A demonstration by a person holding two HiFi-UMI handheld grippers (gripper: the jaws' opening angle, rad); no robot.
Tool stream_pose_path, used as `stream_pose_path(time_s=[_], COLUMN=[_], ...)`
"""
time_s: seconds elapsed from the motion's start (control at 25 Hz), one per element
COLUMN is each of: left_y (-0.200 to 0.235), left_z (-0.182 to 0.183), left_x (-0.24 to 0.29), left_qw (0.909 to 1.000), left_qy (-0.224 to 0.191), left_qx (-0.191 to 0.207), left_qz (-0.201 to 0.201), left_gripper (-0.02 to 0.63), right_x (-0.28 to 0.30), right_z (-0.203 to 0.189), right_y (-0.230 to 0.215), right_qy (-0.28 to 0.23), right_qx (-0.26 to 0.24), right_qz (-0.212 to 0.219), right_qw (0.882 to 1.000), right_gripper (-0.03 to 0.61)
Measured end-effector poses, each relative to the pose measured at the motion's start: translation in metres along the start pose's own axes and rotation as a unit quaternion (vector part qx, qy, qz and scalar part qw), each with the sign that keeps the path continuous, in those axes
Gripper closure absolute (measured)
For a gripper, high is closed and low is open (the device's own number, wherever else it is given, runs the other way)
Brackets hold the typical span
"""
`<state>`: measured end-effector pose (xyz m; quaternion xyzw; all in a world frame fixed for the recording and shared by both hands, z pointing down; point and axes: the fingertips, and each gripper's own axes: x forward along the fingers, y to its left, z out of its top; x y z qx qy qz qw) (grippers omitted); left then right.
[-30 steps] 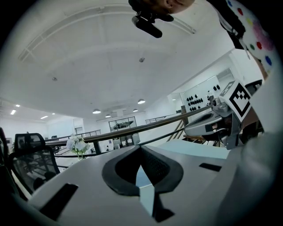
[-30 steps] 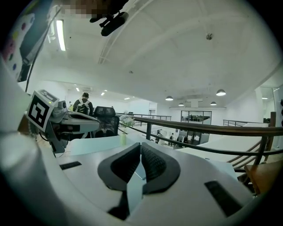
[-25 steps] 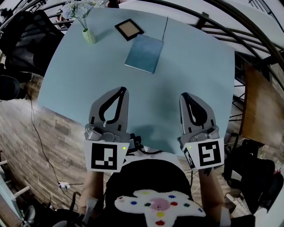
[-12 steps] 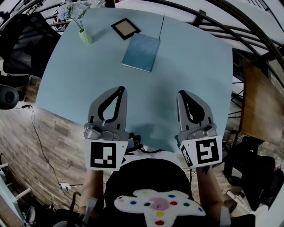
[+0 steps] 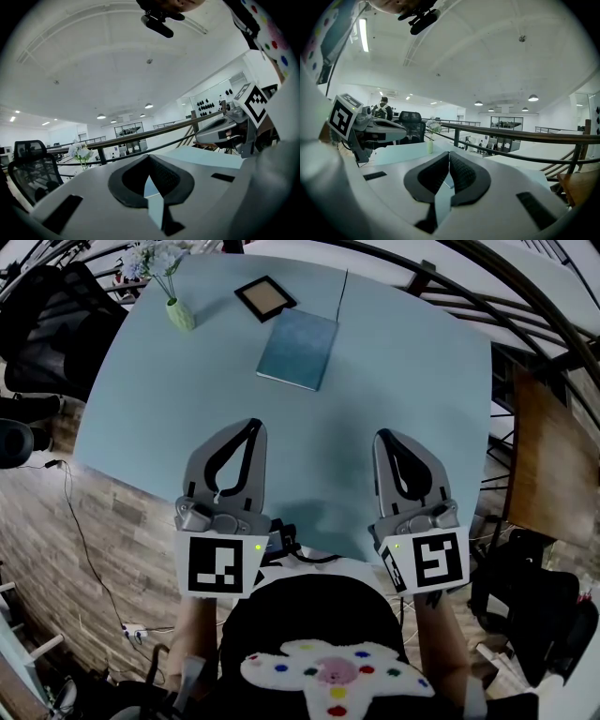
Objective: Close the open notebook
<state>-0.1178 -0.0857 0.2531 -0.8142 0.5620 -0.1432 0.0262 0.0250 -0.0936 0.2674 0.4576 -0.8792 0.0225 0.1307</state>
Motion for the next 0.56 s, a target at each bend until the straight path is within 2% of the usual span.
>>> stream_pose_path(time_s=[0.56], left_y=[0.0038], left_z=[0.0004], left_x=[0.0018], left_qw=[1.0000], left_qy=[-0.001], left_qx=[-0.005], left_qz=[0.006], left_gripper=[0.597], right_x=[0.0010], right_z=[-0.0011], right_y=[-0.0016], right_qy=[0.003], right_qx=[-0.001], right_qz=[0.000], right_qw=[1.000], right_gripper=[0.543])
